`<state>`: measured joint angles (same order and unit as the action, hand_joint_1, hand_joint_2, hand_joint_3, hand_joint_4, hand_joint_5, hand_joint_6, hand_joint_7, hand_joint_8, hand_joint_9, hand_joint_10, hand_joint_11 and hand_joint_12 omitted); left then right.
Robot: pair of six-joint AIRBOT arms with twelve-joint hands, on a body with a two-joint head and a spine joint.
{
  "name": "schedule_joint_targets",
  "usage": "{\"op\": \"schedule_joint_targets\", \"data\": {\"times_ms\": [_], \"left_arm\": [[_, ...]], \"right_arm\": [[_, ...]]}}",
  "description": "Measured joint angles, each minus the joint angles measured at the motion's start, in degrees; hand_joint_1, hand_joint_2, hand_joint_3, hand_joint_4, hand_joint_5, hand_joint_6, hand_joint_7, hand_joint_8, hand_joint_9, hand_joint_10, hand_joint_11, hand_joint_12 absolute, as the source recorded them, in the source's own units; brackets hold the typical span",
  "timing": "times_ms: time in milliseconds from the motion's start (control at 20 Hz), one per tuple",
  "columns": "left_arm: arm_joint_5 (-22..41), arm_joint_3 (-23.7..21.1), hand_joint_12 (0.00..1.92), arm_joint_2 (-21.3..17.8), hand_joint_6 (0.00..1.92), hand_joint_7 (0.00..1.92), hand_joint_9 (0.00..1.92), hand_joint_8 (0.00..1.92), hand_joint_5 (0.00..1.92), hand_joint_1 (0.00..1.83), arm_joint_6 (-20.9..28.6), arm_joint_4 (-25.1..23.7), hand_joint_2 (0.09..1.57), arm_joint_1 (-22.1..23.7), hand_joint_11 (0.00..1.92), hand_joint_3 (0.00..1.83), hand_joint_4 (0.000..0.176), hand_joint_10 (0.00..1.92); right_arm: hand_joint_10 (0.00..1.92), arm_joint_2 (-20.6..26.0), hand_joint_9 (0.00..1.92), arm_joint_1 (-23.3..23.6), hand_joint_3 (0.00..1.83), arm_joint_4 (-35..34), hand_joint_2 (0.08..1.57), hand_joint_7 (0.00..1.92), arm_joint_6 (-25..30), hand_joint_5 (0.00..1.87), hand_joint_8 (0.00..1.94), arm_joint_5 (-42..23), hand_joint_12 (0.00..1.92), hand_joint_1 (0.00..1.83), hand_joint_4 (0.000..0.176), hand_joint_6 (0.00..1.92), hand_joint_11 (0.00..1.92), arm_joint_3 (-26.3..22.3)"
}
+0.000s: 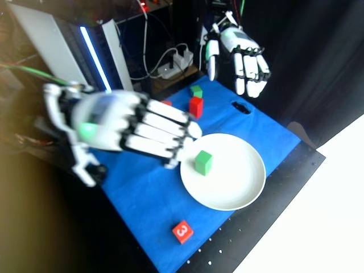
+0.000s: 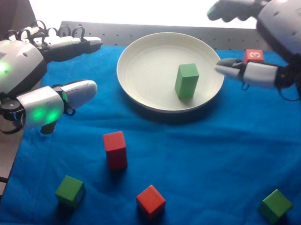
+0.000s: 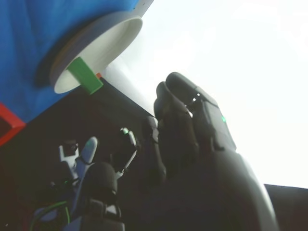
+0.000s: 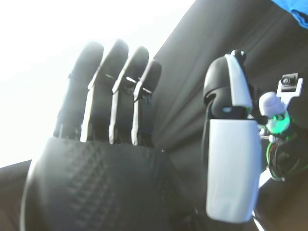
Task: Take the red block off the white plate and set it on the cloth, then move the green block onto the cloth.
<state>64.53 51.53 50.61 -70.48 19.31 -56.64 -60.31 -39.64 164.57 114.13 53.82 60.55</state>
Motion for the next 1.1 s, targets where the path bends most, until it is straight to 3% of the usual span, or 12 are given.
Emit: {"op": "schedule_joint_targets", "data": {"times_ms": [150, 250, 400, 450, 650, 700, 800, 900, 950, 1000, 1050, 1100], "left_arm": [[0.02, 0.0, 1.17, 0.0, 0.01, 0.52, 0.57, 0.01, 0.51, 0.26, 0.0, 0.0, 1.3, 0.07, 0.22, 0.0, 0.077, 0.02], [0.04, 0.0, 1.17, 0.0, 0.01, 0.51, 0.56, 0.0, 0.5, 0.27, 0.0, -0.02, 1.3, 0.07, 0.22, 0.0, 0.078, 0.01], [0.0, 0.0, 1.18, 0.0, 0.01, 0.55, 0.59, 0.01, 0.52, 0.32, -0.02, 0.15, 1.3, 0.24, 0.22, 0.0, 0.056, 0.02], [0.02, 0.0, 1.2, 0.0, 0.0, 0.54, 0.58, 0.0, 0.51, 0.29, 0.0, 0.22, 1.3, 0.42, 0.23, 0.0, 0.064, 0.02], [0.09, 0.0, 1.19, 0.0, 0.01, 0.54, 0.6, 0.0, 0.52, 0.31, 0.0, 0.04, 1.3, 0.42, 0.23, 0.0, 0.059, 0.02], [0.07, 0.0, 1.18, 0.02, 0.01, 0.56, 0.62, 0.0, 0.55, 0.36, -0.02, 0.2, 1.3, 0.42, 0.25, 0.0, 0.042, 0.02], [0.02, 0.0, 1.13, 0.02, 0.0, 0.56, 0.62, 0.0, 0.55, 0.35, -0.02, 0.15, 1.3, 0.59, 0.27, 0.0, 0.047, 0.02], [0.2, 0.0, 1.13, 0.02, 0.0, 0.57, 0.63, 0.0, 0.55, 0.36, 0.0, 0.07, 1.32, 0.63, 0.27, 0.01, 0.039, 0.02], [0.11, 0.0, 1.14, 0.02, 0.0, 0.57, 0.64, 0.0, 0.55, 0.35, 0.0, -0.02, 1.32, 0.63, 0.28, 0.0, 0.039, 0.02], [0.09, 0.0, 1.14, 0.02, 0.0, 0.58, 0.66, 0.01, 0.56, 0.38, 0.0, 0.02, 1.32, 0.63, 0.29, 0.0, 0.023, 0.03], [0.13, 0.0, 1.14, 0.02, 0.0, 0.58, 0.66, 0.01, 0.56, 0.39, 0.0, 0.04, 1.32, 0.66, 0.29, 0.0, 0.018, 0.03], [0.11, 0.0, 1.13, 0.02, 0.0, 0.57, 0.65, 0.0, 0.55, 0.39, 0.0, 0.04, 1.32, 0.66, 0.27, 0.0, 0.023, 0.02]], "right_arm": [[0.85, -2.47, 0.48, 2.14, 0.0, -0.26, 0.92, 0.75, 0.0, 0.67, 0.15, -4.11, 1.59, 1.05, 0.0, 0.02, 0.19, 2.75], [0.86, -4.26, 0.49, 3.15, 0.0, -0.44, 0.9, 0.76, 0.02, 0.67, 0.14, -6.12, 1.58, 0.99, 0.0, 0.01, 0.21, 4.85], [0.85, -6.64, 0.5, 3.5, 0.0, -0.63, 0.88, 0.78, 0.0, 0.65, 0.11, -10.38, 1.56, 0.92, 0.0, 0.0, 0.24, 7.32], [0.87, -7.56, 0.49, 4.07, 0.0, -1.11, 0.88, 0.78, 0.0, 0.66, 0.1, -12.48, 1.55, 0.89, 0.0, 0.0, 0.24, 8.26], [0.77, -9.9, 0.52, 4.83, 0.0, -1.7, 0.86, 0.77, -0.02, 0.68, 0.05, -15.45, 1.49, 0.87, 0.0, 0.0, 0.27, 11.19], [0.78, -10.69, 0.51, 4.87, 0.0, -1.97, 0.87, 0.78, -0.02, 0.67, 0.04, -16.39, 1.52, 0.89, 0.0, 0.0, 0.25, 12.09], [0.86, -11.74, 0.52, 5.11, 0.0, -2.1, 0.87, 0.81, -0.22, 0.67, 0.05, -18.12, 1.57, 0.92, 0.0, 0.0, 0.25, 13.18], [0.94, -12.87, 0.5, 5.25, 0.0, -2.62, 0.88, 0.82, -1.03, 0.65, 0.04, -19.54, 1.63, 0.91, 0.0, 0.0, 0.26, 14.05], [0.84, -13.27, 0.51, 5.25, 0.0, -2.6, 0.89, 0.79, -1.2, 0.64, 0.02, -20.22, 1.57, 0.91, 0.0, 0.0, 0.24, 14.4], [0.76, -13.68, 0.55, 5.25, 0.0, -2.6, 0.9, 0.8, -1.57, 0.64, 0.02, -20.9, 1.54, 0.91, 0.0, 0.0, 0.25, 14.73], [0.64, -14.1, 0.58, 5.25, 0.0, -2.62, 0.91, 0.79, -1.7, 0.64, 0.01, -21.7, 1.5, 0.91, 0.0, 0.0, 0.24, 15.17], [0.51, -14.4, 0.6, 5.25, 0.0, -2.73, 0.92, 0.77, -1.84, 0.62, 0.0, -22.23, 1.46, 0.94, 0.0, 0.0, 0.23, 15.52]]}}
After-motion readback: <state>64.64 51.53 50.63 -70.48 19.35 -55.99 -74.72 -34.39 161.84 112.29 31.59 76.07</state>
